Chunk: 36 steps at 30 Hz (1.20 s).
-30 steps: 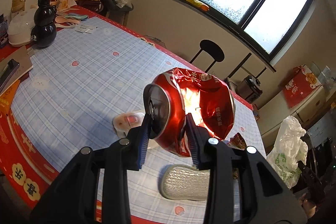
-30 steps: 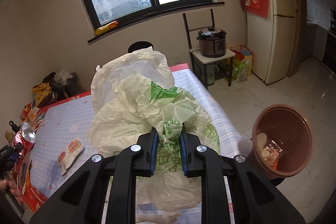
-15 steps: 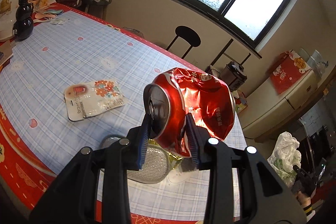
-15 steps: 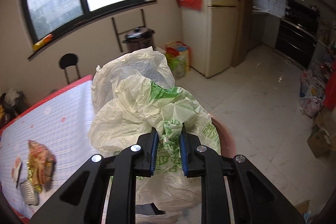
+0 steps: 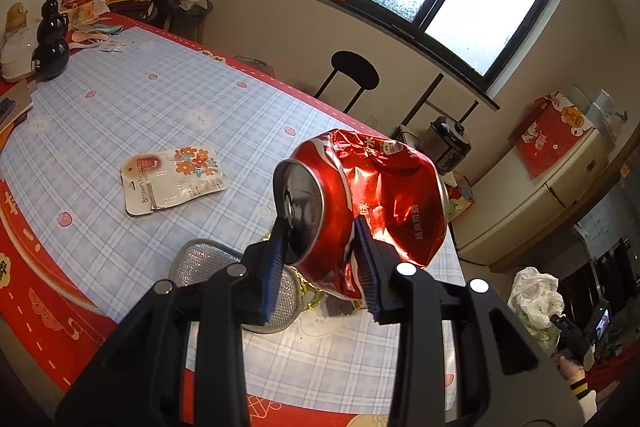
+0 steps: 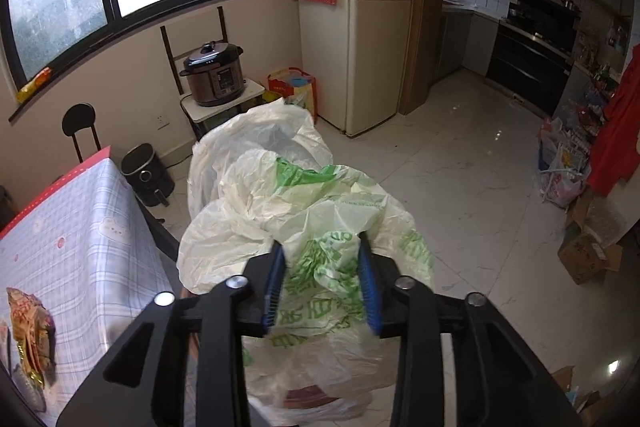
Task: Collect trash
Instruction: 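Drop the plastic bag into the brown bin with the right gripper while the left holds the can, then carry the red can over the brown bin and open the left gripper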
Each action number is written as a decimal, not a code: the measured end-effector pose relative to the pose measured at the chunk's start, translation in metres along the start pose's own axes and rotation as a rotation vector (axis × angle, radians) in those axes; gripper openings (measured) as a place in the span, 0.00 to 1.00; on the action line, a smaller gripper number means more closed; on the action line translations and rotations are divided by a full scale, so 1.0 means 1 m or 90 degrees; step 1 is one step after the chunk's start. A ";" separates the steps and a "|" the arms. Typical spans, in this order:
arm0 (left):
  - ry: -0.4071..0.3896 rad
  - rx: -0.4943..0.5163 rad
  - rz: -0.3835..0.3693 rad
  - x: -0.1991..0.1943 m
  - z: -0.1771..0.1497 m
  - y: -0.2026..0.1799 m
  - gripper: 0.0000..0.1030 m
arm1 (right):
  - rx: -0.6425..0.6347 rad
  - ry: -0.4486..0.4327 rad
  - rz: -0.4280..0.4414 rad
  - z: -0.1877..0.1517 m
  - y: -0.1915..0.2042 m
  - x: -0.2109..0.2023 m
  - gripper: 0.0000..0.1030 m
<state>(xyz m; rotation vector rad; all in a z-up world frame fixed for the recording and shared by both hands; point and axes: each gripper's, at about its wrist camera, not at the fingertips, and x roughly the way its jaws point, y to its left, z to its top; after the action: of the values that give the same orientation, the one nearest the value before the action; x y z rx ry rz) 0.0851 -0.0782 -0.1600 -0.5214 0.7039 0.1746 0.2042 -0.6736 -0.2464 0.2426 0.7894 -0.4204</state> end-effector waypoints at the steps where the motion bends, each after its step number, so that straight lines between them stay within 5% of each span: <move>1: -0.002 -0.001 0.001 -0.002 0.000 -0.001 0.35 | 0.000 -0.002 0.007 0.001 0.000 0.000 0.46; 7: -0.005 0.007 0.001 -0.010 0.000 -0.006 0.35 | 0.013 -0.029 0.053 0.008 0.007 -0.013 0.77; 14: 0.007 0.036 -0.037 -0.003 -0.003 -0.032 0.35 | 0.029 -0.056 0.087 0.008 -0.002 -0.044 0.94; 22: 0.034 0.100 -0.101 0.015 -0.010 -0.092 0.35 | 0.030 -0.108 0.094 0.012 -0.025 -0.096 0.95; 36: 0.169 0.325 -0.264 0.092 -0.083 -0.300 0.35 | 0.082 -0.112 0.091 -0.004 -0.102 -0.150 0.95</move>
<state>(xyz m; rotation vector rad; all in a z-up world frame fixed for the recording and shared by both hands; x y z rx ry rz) 0.2046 -0.3797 -0.1546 -0.1894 0.8458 -0.4620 0.0616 -0.7216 -0.1458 0.3748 0.5692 -0.3531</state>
